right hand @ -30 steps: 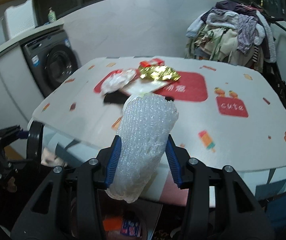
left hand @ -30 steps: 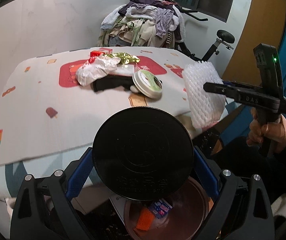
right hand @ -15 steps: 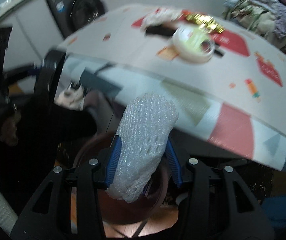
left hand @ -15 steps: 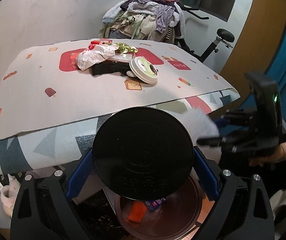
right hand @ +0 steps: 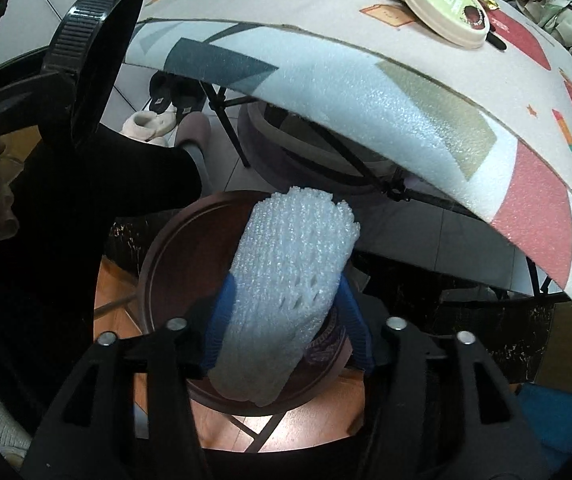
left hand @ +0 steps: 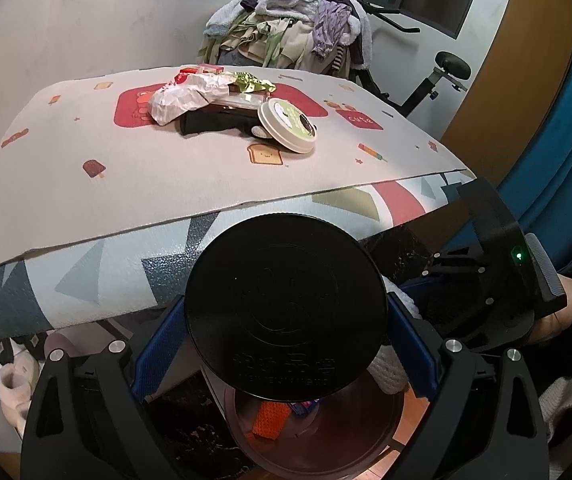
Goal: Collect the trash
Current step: 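Carry the white foam net over the bin and open the right gripper, then lower the black round lid into the bin and open the left gripper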
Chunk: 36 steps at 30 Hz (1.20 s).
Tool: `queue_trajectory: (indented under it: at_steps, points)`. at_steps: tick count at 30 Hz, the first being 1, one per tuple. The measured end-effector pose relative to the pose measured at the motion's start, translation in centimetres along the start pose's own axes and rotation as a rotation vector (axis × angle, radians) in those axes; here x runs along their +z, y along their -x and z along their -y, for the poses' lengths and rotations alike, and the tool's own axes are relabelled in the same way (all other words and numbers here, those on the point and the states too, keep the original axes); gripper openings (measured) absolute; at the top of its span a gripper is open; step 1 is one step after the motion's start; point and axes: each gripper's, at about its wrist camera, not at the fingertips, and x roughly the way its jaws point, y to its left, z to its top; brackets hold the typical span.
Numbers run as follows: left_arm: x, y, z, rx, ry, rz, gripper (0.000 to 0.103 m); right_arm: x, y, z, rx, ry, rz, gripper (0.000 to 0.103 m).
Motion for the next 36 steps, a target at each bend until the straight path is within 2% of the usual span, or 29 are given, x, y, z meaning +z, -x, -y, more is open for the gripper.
queue_trajectory:
  at_steps: [2,4,8,10,18,21,27,31,36]
  points:
    - [-0.1,-0.1,0.0,-0.001,0.0,-0.002,0.092,0.0,0.0,0.1,-0.004,-0.008,0.003,0.068]
    - [-0.1,-0.1,0.0,-0.002,-0.002,-0.005,0.092,0.2,0.4,0.6,-0.005,-0.024,0.023,0.083]
    - [-0.3,-0.4,0.3,0.019,-0.033,-0.018,0.092,0.7,1.4,1.8,-0.012,-0.065,0.069,0.089]
    - [-0.4,-0.6,0.4,0.024,-0.047,-0.025,0.092,0.8,2.5,2.7,-0.018,-0.087,0.123,0.094]
    - [-1.2,-1.4,0.5,-0.005,-0.064,-0.068,0.092,0.6,6.2,3.9,-0.168,-0.024,0.335,0.097]
    - [-1.5,-2.2,0.7,-0.006,-0.065,-0.092,0.092,0.0,6.8,4.9,-0.169,-0.057,0.401,0.097]
    - [-2.5,-3.7,2.0,0.007,-0.117,-0.137,0.092,0.2,6.9,7.1,-0.195,-0.182,0.455,0.097]
    - [-2.8,-4.6,3.2,-0.008,-0.185,-0.162,0.092,0.4,6.7,7.0,-0.2,-0.188,0.464,0.097]
    - [-3.2,-5.1,3.7,-0.001,-0.21,-0.184,0.092,0.5,6.4,7.0,-0.197,-0.188,0.459,0.097]
